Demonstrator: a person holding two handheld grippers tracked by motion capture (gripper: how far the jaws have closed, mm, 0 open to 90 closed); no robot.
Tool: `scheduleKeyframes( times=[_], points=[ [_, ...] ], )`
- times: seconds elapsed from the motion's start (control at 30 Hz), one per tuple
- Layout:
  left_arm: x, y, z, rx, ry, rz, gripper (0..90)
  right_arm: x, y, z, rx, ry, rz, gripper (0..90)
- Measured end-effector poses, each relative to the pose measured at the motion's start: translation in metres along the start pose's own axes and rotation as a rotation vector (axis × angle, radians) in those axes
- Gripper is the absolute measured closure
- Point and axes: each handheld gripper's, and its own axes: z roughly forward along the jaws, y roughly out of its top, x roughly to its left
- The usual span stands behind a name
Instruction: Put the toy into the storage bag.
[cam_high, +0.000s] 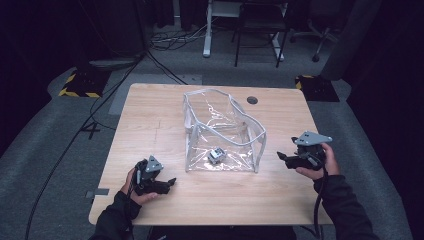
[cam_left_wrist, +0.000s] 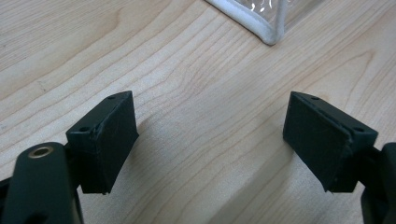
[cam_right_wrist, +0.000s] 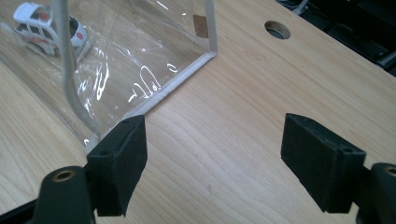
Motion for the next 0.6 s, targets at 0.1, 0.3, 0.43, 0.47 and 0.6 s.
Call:
scheduleKeyframes(
  times=[0.1,0.3,0.43,0.47,0.6],
  points=[
    [0.000,0.000,0.000,0.000,0.000,0.000,17.9,0.001,-0.005,0.001,0.010,-0.005,0.005,23.4],
    [0.000,0.000,0.000,-0.002,0.000,-0.002,18.0,0.003,-0.013,0.002,0.018,-0.004,0.014,23.3],
    [0.000,0.000,0.000,-0.001,0.000,-0.002,18.0,0.005,-0.018,0.003,0.027,-0.008,0.009,23.2],
    [0.000,0.000,0.000,0.000,0.000,0.000,18.0,0.006,-0.019,0.003,0.030,-0.003,0.019,23.1],
    [0.000,0.000,0.000,0.000,0.000,0.000,18.0,0.006,-0.024,0.003,0.038,-0.004,0.005,23.0]
  ],
)
